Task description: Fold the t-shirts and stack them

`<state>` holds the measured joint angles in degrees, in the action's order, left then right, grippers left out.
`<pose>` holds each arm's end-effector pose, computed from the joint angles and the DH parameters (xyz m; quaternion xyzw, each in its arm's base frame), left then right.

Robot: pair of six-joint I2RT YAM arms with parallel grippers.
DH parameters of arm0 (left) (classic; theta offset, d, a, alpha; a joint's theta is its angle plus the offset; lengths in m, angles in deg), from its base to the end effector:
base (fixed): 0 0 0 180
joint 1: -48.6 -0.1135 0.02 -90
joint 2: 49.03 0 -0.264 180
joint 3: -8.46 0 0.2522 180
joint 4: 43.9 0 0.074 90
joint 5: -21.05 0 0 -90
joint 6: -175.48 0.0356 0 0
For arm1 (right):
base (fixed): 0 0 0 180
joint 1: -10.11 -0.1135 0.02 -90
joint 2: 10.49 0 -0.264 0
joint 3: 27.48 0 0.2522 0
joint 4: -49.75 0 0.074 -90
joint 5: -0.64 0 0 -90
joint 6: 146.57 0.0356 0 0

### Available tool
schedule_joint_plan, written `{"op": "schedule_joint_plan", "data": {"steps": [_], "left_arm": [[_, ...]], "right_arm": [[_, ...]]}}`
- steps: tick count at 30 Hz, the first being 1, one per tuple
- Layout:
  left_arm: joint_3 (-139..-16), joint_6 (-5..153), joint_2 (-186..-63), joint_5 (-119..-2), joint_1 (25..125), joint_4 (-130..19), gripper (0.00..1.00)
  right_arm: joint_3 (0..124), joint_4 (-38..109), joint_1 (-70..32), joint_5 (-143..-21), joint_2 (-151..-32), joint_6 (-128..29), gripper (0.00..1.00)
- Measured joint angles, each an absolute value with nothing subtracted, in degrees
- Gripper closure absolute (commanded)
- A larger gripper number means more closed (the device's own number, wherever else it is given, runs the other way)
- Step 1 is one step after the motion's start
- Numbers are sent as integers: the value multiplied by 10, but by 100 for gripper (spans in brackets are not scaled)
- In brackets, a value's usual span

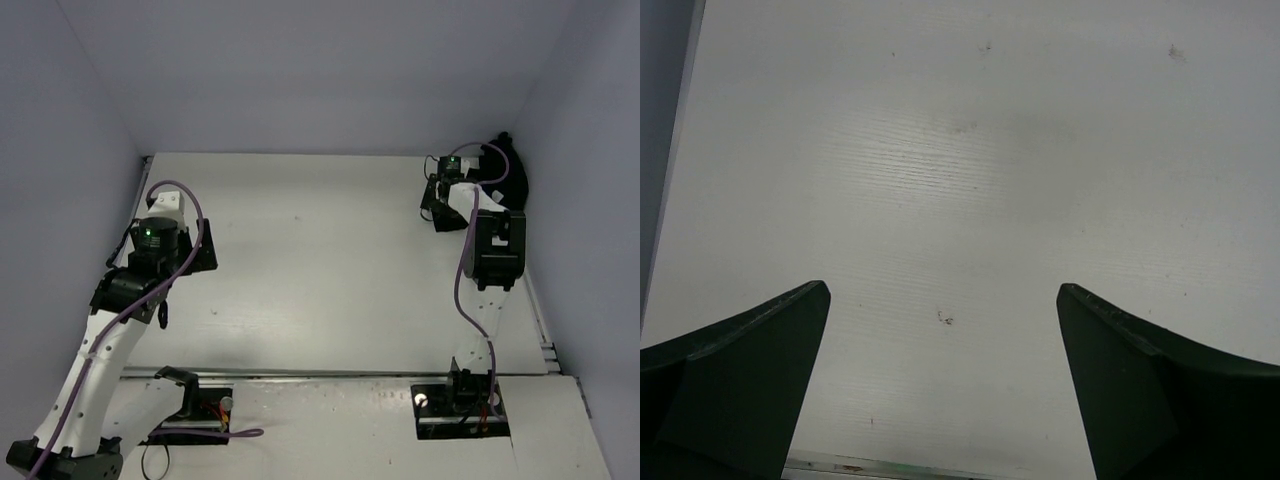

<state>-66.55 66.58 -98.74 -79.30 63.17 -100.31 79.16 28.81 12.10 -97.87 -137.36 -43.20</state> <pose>0.1668 -0.0367 0.3663 -0.0771 0.8650 -0.0658 0.4915 0.4968 -0.0225 0.1656 0.1517 0.8958 -0.0264 0.4169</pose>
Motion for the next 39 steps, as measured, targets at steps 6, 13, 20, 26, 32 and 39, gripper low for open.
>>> {"op": "schedule_joint_plan", "data": {"steps": [6,13,20,26,32,39], "left_arm": [[-666,666,-987,-793,632,-1003,4],[-685,666,-988,-790,632,-1010,4],[-783,670,-995,-795,632,-1014,4],[-843,671,-980,-796,632,-1013,4],[-829,674,-938,-798,632,-1019,4],[-752,671,-893,-801,632,-1035,4]], "right_arm": [[779,321,122,-962,-1373,-435,96],[774,293,102,-945,-1350,-466,100],[813,252,-19,-931,-1235,-487,100],[872,256,-186,-899,-1147,-475,98],[883,257,-335,-849,-1173,-444,52],[860,231,-369,-846,-1224,-428,33]]}}
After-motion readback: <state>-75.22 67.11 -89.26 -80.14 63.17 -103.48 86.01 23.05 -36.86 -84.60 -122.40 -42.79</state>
